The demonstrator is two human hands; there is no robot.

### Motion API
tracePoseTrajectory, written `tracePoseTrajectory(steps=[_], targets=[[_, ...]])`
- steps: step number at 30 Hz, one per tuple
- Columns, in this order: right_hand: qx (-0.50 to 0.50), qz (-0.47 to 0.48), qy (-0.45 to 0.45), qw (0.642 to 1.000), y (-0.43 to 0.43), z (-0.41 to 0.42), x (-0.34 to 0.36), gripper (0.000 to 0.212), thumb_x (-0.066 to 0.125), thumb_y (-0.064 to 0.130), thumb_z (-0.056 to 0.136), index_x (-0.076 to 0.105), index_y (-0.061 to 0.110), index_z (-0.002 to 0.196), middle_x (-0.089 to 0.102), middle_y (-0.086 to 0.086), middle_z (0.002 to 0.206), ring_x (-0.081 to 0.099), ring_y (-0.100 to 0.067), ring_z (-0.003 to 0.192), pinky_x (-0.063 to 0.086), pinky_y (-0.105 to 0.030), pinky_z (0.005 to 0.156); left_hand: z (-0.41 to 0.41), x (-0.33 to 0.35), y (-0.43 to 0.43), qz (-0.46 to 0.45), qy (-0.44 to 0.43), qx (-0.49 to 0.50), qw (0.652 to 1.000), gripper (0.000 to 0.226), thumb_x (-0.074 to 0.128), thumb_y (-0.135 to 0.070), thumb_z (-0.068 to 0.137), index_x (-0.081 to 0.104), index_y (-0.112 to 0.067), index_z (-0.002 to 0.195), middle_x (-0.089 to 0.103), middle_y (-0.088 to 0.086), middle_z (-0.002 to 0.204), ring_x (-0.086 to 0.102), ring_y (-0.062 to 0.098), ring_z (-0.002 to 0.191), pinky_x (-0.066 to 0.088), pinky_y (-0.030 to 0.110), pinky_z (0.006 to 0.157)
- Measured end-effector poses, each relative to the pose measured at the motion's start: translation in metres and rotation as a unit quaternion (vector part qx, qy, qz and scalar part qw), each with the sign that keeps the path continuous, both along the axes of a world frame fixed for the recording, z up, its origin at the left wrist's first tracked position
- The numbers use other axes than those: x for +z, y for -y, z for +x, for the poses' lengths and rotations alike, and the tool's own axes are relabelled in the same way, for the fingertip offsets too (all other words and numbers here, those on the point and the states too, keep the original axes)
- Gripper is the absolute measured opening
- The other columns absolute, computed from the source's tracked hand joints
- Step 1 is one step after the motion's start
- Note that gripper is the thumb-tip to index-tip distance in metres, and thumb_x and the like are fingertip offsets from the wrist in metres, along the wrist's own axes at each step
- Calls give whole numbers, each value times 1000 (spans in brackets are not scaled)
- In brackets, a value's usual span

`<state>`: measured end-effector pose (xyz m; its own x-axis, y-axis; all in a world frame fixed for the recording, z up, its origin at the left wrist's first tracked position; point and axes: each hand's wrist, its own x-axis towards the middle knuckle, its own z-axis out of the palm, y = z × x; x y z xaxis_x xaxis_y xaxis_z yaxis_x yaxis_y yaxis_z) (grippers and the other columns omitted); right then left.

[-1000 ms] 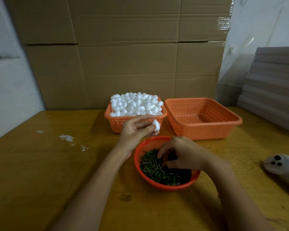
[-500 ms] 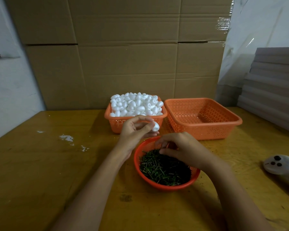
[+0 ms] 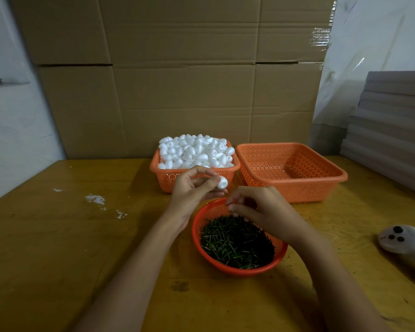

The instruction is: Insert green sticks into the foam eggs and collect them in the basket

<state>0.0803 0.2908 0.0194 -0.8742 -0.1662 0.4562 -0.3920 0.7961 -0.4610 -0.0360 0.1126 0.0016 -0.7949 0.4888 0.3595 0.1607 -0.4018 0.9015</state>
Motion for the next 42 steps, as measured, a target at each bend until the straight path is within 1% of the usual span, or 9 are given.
tracePoseTrajectory(steps=[3,11,17,23,27,30,33,35,42], targets=[[-6,0,-6,1000,0,0,1,17,79,28,91,76,28,108,71,16,90,68,-5,87,52,-23,76,0,0,0,-3,-2,-1,1000,30,84,-24,81,69,-8,102,77,27,99,78,35,86,65,36,80],[-11,39,-33,999,-1,-2,1,20,76,24,93,77,28,113,69,17,100,65,-2,93,53,-29,82,1,0,0,3,4,-6,1000,27,85,-24,81,71,-11,100,76,28,100,78,35,87,65,35,78],[-12,2,-60,998,-1,-1,1,11,72,27,96,76,28,106,72,17,91,70,-4,88,57,-37,77,0,-1,1,4,8,-9,1000,20,86,-26,81,75,-17,95,77,27,99,79,35,88,65,33,76],[-13,-32,-100,994,2,2,4,13,71,33,95,69,23,102,70,12,78,69,-10,74,57,-41,70,-1,-2,0,5,14,-12,1000,32,86,-28,80,69,-9,100,77,27,100,78,34,88,65,33,76],[-38,-68,-128,989,5,5,7,22,70,43,91,72,21,95,70,13,75,70,-10,72,58,-37,69,-1,-2,0,11,16,-15,1000,33,85,-27,81,68,-7,102,76,29,102,78,36,89,65,34,77],[-56,-79,-154,983,7,7,9,29,68,48,89,76,20,95,72,16,81,71,-5,78,59,-31,72,-2,-2,0,14,15,-17,1000,31,85,-26,82,69,-8,101,76,28,102,78,36,90,65,33,76],[-77,-59,-157,983,5,6,8,16,74,32,92,80,23,104,76,16,91,71,-2,85,59,-32,78,-2,-3,-1,15,17,-19,1000,23,84,-24,83,72,-11,98,76,28,101,78,37,89,65,33,76],[-84,-40,-158,983,6,5,8,17,74,22,94,80,25,110,77,17,96,71,0,89,59,-32,81,-2,-3,-1,16,19,-22,999,17,84,-25,83,74,-16,94,77,28,99,78,37,89,65,33,75],[-80,-44,-162,982,6,4,6,16,73,18,95,78,22,110,76,16,97,72,0,91,61,-33,83,-2,-3,-2,15,22,-32,999,12,86,-27,83,78,-22,90,77,27,96,79,36,88,64,32,74]])
